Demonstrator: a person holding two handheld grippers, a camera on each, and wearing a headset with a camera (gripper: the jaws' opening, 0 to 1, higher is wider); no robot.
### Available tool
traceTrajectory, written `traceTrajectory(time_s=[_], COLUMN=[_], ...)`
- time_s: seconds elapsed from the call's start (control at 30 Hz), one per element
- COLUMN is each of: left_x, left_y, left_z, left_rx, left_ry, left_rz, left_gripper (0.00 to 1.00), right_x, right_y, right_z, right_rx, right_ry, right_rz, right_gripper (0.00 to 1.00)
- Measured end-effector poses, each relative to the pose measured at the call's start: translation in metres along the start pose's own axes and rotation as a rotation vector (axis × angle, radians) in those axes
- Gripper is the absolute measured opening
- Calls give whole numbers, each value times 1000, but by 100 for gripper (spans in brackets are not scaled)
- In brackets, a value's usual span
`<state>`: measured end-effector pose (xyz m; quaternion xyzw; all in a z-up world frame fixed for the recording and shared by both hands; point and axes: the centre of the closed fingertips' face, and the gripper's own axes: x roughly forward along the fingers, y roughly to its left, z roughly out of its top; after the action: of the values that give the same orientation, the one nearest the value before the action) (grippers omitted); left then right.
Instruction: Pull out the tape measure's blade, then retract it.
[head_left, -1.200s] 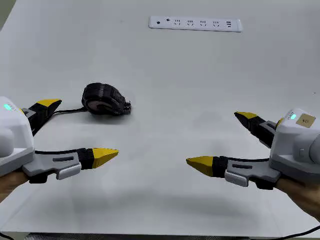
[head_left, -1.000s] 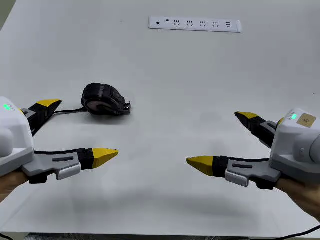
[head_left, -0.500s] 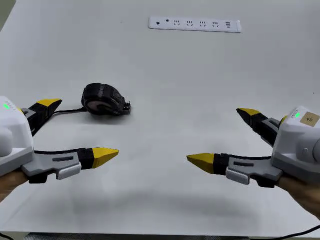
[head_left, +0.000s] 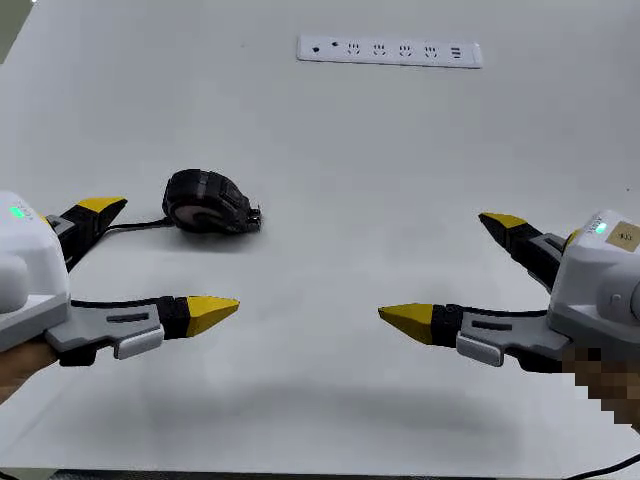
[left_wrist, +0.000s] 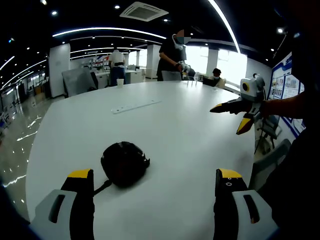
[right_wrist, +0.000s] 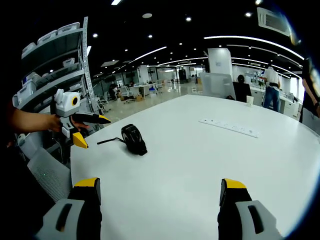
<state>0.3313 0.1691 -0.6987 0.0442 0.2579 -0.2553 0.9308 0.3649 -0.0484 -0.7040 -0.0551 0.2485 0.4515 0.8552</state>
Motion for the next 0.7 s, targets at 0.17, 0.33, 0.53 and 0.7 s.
traceTrajectory(time_s=[0.17, 0.33, 0.53, 0.7], left_x=[1, 2, 5, 9], left_y=[4, 6, 11, 17], left_z=[1, 1, 2, 3], left_rx=[8, 16, 31, 39], left_ry=[2, 9, 17, 24], left_rz=[0, -6, -17, -28], left_gripper=[99, 99, 99, 99], right_x=[2, 5, 9, 15], right_y=[-1, -2, -4, -10], right_z=[1, 3, 6, 10], right_rx=[-12, -19, -31, -49], right_ry=[6, 5, 1, 1], right_rz=[7, 12, 23, 30], right_gripper=[99, 99, 99, 99])
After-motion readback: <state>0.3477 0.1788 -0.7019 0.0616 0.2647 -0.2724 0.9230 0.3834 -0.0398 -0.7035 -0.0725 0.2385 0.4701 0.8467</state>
